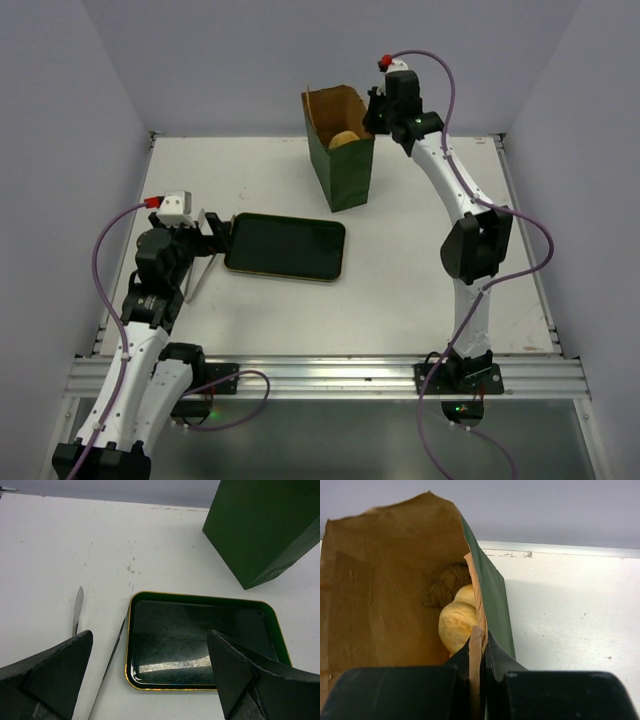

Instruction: Take the fake bread out of the paper bag

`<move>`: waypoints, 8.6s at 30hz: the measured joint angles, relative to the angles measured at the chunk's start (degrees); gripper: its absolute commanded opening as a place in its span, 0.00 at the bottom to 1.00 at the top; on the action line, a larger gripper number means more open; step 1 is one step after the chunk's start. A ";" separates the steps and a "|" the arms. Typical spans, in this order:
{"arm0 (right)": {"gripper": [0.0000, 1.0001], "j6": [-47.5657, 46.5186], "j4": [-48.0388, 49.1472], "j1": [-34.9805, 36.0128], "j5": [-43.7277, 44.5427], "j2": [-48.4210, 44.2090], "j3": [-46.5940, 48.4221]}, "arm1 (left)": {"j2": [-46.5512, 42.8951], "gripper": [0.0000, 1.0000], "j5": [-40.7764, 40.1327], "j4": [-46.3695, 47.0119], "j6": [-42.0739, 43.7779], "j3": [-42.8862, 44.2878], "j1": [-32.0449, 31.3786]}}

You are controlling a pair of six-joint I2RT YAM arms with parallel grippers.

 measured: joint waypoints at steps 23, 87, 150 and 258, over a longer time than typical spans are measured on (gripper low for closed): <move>0.00 -20.15 11.85 -7.82 9.88 -29.75 -33.59 | 1.57 1.00 0.04 -0.02 0.00 0.00 0.00; 0.00 -17.81 21.99 -6.49 -11.37 -56.61 -72.11 | 42.51 0.96 -5.40 -19.58 25.00 12.24 5.35; 0.00 -18.08 21.59 -8.79 -12.63 -57.44 -72.11 | 32.09 0.27 24.15 -7.58 2.27 20.65 9.88; 0.00 -40.04 20.74 -11.80 -21.88 -60.28 -78.86 | 59.76 0.43 13.84 13.57 -26.08 26.86 -39.15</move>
